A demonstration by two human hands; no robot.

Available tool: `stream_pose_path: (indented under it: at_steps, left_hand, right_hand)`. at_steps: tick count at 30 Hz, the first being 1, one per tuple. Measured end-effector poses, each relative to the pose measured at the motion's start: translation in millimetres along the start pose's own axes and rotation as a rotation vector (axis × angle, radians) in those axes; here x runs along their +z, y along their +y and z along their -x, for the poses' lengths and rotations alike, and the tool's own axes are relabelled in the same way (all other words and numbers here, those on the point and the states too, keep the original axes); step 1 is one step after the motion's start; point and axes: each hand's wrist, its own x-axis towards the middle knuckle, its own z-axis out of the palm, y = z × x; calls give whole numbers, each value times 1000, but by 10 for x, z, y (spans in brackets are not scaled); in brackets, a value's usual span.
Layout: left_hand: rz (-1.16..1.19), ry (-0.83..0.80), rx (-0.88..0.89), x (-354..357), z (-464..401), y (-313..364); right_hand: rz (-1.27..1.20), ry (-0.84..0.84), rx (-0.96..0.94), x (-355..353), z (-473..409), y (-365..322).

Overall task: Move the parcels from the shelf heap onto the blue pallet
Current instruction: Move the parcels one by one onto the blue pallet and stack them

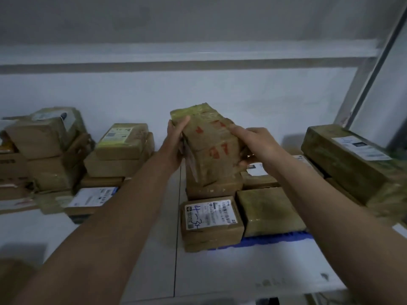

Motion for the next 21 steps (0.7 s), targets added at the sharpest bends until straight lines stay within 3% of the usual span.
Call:
stream_pose_path:
  at_steps: [4, 10, 15, 21]
  left_hand:
    - [44, 2, -71, 121, -24, -179]
    - [-24, 147, -101, 149, 21, -384]
    - [-49, 54, -108, 39, 98, -439]
    - [-2, 0, -143, 23, 200, -398]
  right_hand:
    - [107, -113, -16, 24, -218, 191]
    - [-185, -150, 214, 156, -309, 377]
    - [-213, -223, 305, 314, -242, 523]
    - [-215, -93, 206, 296, -250, 529]
